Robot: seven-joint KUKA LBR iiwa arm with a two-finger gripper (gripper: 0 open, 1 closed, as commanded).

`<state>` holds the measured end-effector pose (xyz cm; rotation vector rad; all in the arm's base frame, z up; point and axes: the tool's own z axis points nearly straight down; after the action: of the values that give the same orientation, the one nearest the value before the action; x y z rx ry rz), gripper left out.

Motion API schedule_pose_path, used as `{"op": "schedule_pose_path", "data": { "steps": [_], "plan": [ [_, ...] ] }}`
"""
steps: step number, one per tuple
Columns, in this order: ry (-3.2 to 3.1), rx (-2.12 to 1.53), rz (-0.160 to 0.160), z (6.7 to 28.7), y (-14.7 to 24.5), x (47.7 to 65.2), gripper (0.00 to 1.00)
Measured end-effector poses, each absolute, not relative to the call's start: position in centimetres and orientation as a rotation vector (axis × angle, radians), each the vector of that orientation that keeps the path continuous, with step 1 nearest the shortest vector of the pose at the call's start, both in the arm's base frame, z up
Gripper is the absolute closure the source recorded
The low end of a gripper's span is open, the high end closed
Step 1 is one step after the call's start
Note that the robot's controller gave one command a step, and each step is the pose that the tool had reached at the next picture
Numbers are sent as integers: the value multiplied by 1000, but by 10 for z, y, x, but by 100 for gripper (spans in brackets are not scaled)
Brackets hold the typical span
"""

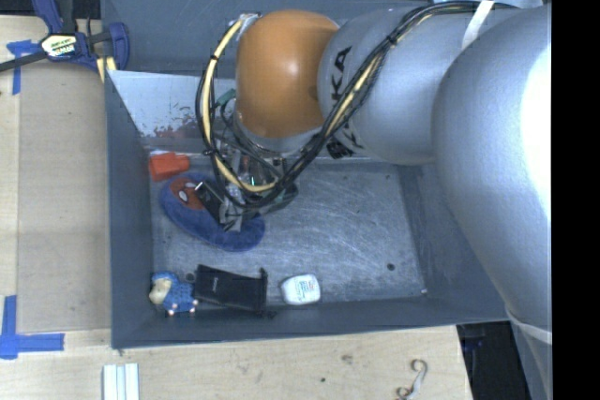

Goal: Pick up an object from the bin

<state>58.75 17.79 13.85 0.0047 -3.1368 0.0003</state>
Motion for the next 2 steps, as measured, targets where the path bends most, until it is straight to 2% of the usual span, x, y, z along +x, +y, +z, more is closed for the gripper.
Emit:
{"op": "schedule_pose_path", "data": {
  "steps": [1, 2],
  "plan": [
    [-3143, -181, -13, 77, 155, 583, 0],
    [-3146, 21, -1, 101, 125, 529, 0]
  ]
}}
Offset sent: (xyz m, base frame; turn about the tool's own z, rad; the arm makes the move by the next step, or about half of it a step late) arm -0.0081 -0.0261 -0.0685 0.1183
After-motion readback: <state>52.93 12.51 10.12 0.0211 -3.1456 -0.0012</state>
